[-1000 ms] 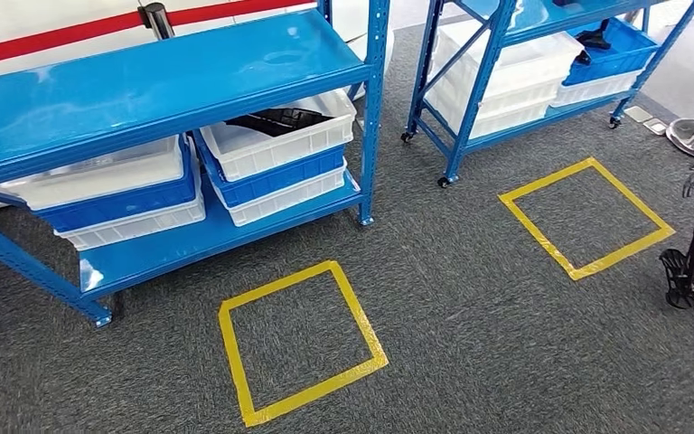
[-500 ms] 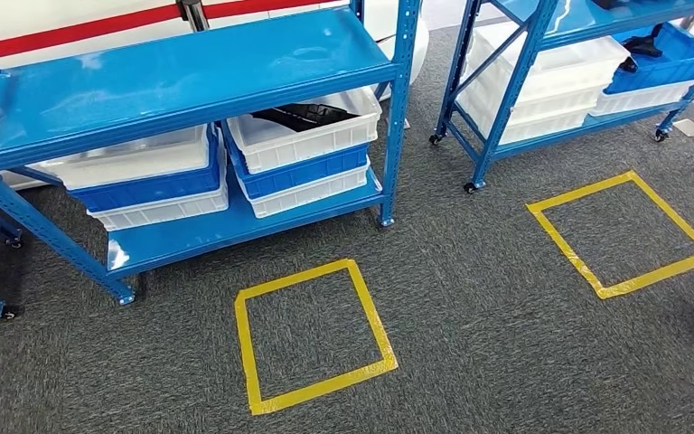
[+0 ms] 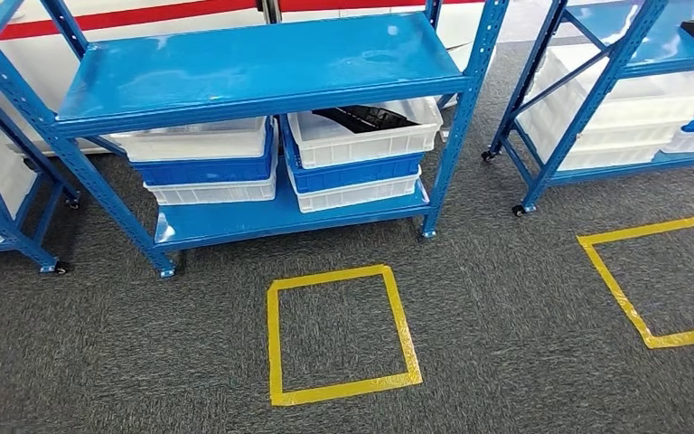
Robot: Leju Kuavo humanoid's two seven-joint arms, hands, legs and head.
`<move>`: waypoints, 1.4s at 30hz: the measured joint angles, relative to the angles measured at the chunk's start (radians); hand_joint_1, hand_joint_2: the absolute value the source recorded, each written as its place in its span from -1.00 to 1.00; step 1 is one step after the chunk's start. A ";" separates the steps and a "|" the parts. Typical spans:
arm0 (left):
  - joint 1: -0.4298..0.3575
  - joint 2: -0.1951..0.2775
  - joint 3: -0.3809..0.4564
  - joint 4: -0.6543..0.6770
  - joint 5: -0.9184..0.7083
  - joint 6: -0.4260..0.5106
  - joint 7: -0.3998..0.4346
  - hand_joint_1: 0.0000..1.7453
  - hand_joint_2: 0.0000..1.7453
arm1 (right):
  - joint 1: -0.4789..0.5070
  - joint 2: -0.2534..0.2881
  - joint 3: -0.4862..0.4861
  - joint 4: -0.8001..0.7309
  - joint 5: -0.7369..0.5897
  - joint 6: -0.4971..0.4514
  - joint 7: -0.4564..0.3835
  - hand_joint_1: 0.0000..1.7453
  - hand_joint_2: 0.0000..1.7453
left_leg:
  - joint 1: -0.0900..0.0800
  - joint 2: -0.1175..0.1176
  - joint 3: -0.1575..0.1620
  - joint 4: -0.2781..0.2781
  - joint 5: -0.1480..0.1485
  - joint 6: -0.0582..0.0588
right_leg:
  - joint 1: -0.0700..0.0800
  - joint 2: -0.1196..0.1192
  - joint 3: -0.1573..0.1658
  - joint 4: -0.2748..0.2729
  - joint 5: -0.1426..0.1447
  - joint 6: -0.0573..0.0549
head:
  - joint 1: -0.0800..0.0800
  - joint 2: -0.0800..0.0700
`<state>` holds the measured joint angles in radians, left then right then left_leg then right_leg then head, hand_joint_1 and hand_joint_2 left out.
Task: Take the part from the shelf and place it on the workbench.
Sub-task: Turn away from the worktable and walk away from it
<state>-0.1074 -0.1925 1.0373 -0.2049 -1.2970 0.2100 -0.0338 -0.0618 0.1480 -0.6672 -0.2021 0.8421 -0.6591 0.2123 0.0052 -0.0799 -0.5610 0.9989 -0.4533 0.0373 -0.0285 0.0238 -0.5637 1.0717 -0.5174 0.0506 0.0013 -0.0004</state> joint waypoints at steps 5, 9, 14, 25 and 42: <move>0.002 0.000 0.003 0.000 0.000 0.013 0.004 -1.00 -1.00 | -0.006 0.001 0.000 0.000 0.010 0.002 0.000 -1.00 -1.00 | 0.005 -0.013 -0.014 0.020 -0.012 -0.027 | 0.003 -0.001 0.026 -0.052 0.020 -0.034 | -0.003 0.000; 0.001 0.000 0.009 0.000 -0.001 0.014 0.004 -1.00 -1.00 | -0.002 0.001 0.000 0.000 0.021 0.002 0.004 -1.00 -1.00 | 0.007 0.064 -0.099 0.198 -0.113 -0.042 | 0.006 -0.038 0.025 -0.053 0.021 -0.054 | -0.013 0.000; 0.003 0.000 0.012 0.000 -0.002 0.016 0.004 -1.00 -1.00 | -0.002 0.001 0.000 0.000 0.045 0.002 0.015 -1.00 -1.00 | 0.003 0.084 -0.086 0.180 -0.072 -0.024 | 0.021 -0.082 0.027 -0.053 0.016 -0.059 | -0.013 0.000; -0.001 0.003 0.012 -0.001 -0.016 0.015 -0.008 -1.00 -1.00 | -0.005 0.007 -0.002 -0.001 0.059 -0.009 0.016 -1.00 -1.00 | -0.002 0.081 0.012 -0.022 0.001 0.023 | 0.021 -0.036 -0.073 0.163 -0.085 -0.046 | -0.007 0.000; 0.001 0.006 0.016 0.000 -0.006 0.023 -0.012 -1.00 1.00 | -0.003 0.009 -0.010 0.000 0.054 -0.008 0.002 -1.00 -1.00 | 0.010 0.076 -0.135 0.304 -0.153 -0.038 | 0.005 -0.032 0.016 -0.048 0.021 -0.045 | -0.008 0.000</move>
<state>-0.1069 -0.1867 1.0538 -0.2052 -1.3027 0.2333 -0.0454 -0.0644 0.1566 -0.6774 -0.2022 0.8956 -0.6675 0.2139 0.0151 -0.0035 -0.6957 1.3025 -0.6058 -0.0005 -0.0239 -0.0078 -0.5473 1.0236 -0.4962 0.0057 -0.0070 -0.0001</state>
